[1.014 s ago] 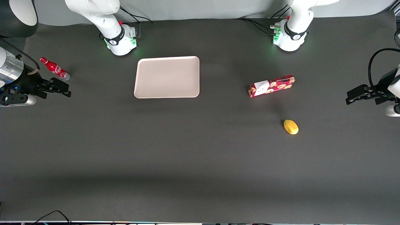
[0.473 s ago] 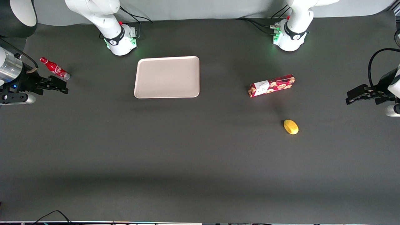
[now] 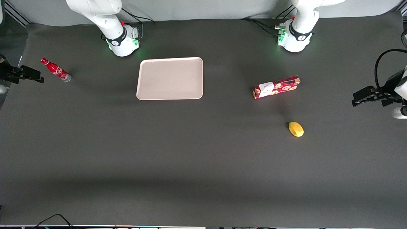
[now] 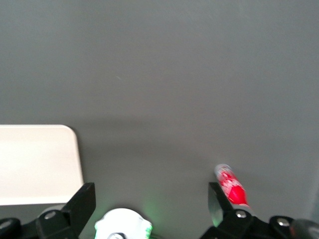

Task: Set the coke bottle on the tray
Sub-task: 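Move the open right gripper over the red Coca-Cola bottle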

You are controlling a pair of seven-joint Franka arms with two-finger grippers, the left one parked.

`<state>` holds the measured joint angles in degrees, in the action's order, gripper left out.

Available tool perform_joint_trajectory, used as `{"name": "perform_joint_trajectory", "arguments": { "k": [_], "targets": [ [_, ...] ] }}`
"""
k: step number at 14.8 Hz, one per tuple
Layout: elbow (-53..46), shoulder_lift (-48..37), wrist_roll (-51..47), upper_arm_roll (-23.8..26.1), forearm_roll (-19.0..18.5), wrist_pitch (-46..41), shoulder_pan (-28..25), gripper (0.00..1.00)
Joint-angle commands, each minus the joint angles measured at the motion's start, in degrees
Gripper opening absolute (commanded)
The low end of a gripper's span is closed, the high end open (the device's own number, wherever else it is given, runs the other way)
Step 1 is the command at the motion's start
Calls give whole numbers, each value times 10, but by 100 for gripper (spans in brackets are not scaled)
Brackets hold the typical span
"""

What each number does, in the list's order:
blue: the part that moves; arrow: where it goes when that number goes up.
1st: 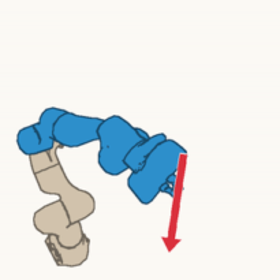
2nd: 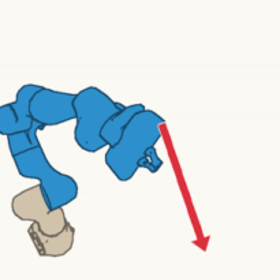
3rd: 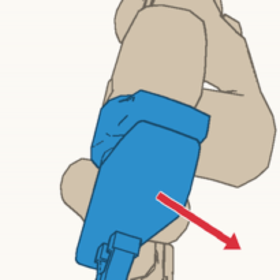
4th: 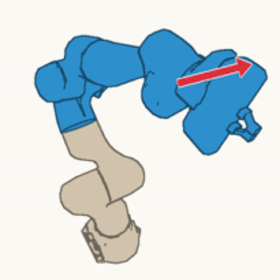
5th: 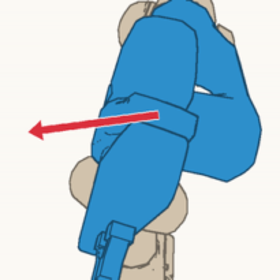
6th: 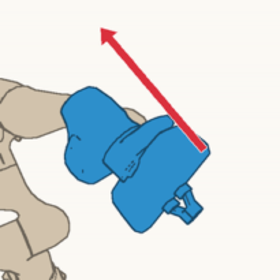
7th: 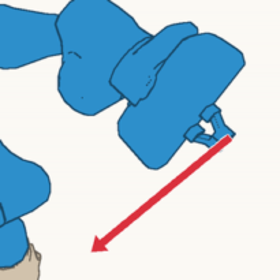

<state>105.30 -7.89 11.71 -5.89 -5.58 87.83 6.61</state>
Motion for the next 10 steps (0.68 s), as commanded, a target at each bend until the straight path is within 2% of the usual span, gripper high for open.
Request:
{"name": "perform_joint_trajectory", "arguments": {
  "k": [1,3,6,8,10],
  "targets": [
    [155,-120,54,-58,-39,68,-4,100],
    [230,-183,116,-117,-84,106,-3,100],
    [311,-260,153,-207,-129,142,-2,100],
    [392,-338,156,-295,-163,205,0,100],
    [416,-353,161,-337,-194,230,0,100]
  ]
}}
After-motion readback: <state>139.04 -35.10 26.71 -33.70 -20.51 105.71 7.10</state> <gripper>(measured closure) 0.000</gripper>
